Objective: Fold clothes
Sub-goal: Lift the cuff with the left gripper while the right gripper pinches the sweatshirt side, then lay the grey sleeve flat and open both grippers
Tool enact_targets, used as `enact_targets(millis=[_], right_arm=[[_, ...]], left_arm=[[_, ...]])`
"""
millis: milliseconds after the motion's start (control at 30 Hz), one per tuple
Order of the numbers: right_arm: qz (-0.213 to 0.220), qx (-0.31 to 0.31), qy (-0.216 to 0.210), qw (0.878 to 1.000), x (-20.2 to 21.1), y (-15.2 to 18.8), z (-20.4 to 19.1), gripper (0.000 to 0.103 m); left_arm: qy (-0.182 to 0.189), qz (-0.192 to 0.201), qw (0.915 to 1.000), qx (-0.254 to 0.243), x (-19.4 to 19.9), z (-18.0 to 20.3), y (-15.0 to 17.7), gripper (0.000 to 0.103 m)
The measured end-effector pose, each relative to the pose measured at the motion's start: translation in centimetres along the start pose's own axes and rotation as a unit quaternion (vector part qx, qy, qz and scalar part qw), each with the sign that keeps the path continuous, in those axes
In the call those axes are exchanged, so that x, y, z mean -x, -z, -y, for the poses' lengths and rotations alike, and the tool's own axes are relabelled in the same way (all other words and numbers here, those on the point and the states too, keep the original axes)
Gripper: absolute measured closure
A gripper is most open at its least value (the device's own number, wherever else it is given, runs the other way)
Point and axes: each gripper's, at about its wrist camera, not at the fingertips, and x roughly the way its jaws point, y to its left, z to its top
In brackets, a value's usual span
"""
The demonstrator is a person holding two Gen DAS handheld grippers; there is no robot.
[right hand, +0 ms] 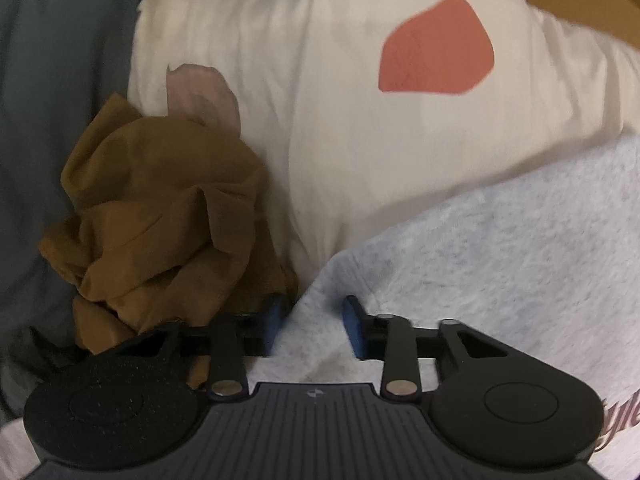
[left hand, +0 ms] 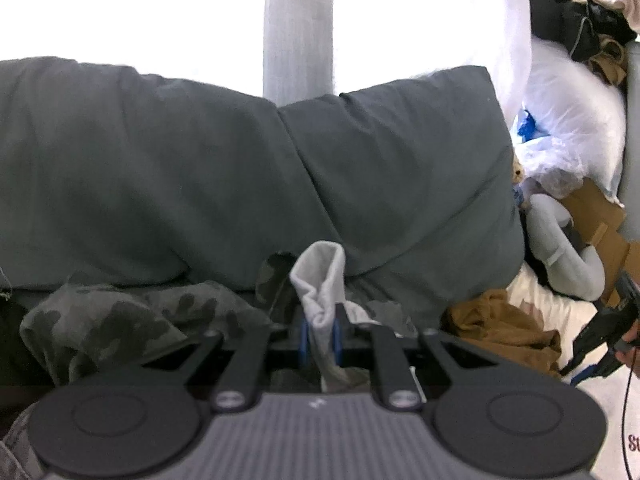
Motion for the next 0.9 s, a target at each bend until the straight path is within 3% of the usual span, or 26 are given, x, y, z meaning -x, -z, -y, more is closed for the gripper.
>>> enact_targets(millis=[33, 467, 733, 833, 900], right_arm=[[0.001, -0.002, -0.002, 1.0, 0.2, 0.0, 0.2, 0.101], [0.046, -0.033, -0.089, 0.994, 6.5, 1.5, 3.7, 0.101], [0.057, -0.037, -0.099, 0.993, 5.1, 0.1, 2.5, 0.099], [0.039, -0.02, -0.09, 0.995, 3.9, 0.2, 1.4, 0.092], [0.04, -0.005, -0.109, 0.993, 4.3, 0.6, 0.9, 0.07]], left_arm=[[0.001, 0.003, 1.0, 0.0, 0.2, 0.0, -0.1, 0.09], [0.023, 0.078, 0.9965, 0.016, 3.9, 0.2, -1.3, 0.09], [-0.005, 0.054, 0.9984, 0.013, 0.9, 0.3, -0.8, 0.09], [-0.02, 0.033, 0.9992, 0.013, -0.3, 0.0, -0.5, 0.09], [-0.029, 0.018, 0.9993, 0.014, -0.4, -0.6, -0.1, 0.09]])
